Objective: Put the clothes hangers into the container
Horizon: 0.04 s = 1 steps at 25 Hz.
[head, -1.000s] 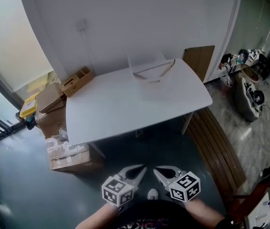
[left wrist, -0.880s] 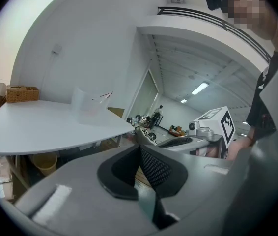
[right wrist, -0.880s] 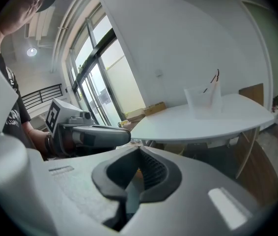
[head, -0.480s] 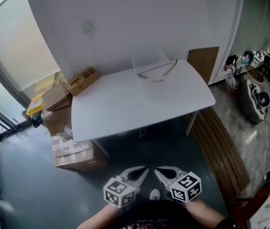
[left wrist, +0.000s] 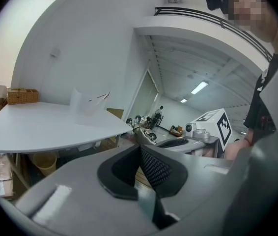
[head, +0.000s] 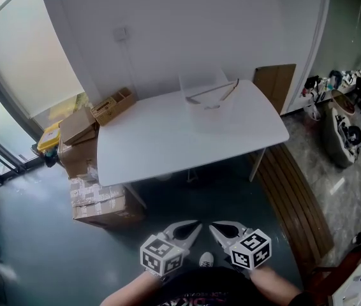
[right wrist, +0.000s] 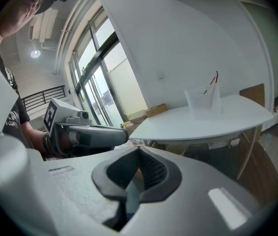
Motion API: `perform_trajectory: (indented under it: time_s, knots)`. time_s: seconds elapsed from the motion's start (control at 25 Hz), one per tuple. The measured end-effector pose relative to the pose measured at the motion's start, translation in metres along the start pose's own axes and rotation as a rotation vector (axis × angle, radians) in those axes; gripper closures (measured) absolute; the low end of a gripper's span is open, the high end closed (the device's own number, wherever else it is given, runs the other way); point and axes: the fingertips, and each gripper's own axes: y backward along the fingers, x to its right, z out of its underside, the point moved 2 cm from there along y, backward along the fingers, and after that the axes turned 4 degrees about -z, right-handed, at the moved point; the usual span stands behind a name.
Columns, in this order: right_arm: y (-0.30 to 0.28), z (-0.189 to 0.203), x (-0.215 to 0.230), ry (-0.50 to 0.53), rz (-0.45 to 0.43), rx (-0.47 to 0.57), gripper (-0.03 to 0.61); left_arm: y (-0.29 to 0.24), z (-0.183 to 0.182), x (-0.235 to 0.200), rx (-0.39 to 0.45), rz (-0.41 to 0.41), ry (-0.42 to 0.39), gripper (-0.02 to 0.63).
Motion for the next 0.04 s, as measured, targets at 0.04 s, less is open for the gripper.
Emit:
perform_trajectory:
  time_s: [0.04]
  knots:
    - [0.0011, 0.0008, 0.0006, -0.002, 0.0, -0.001, 0.577, -0.0005, 0.0017, 0.0002, -0.001, -0.002, 0.001, 0.609]
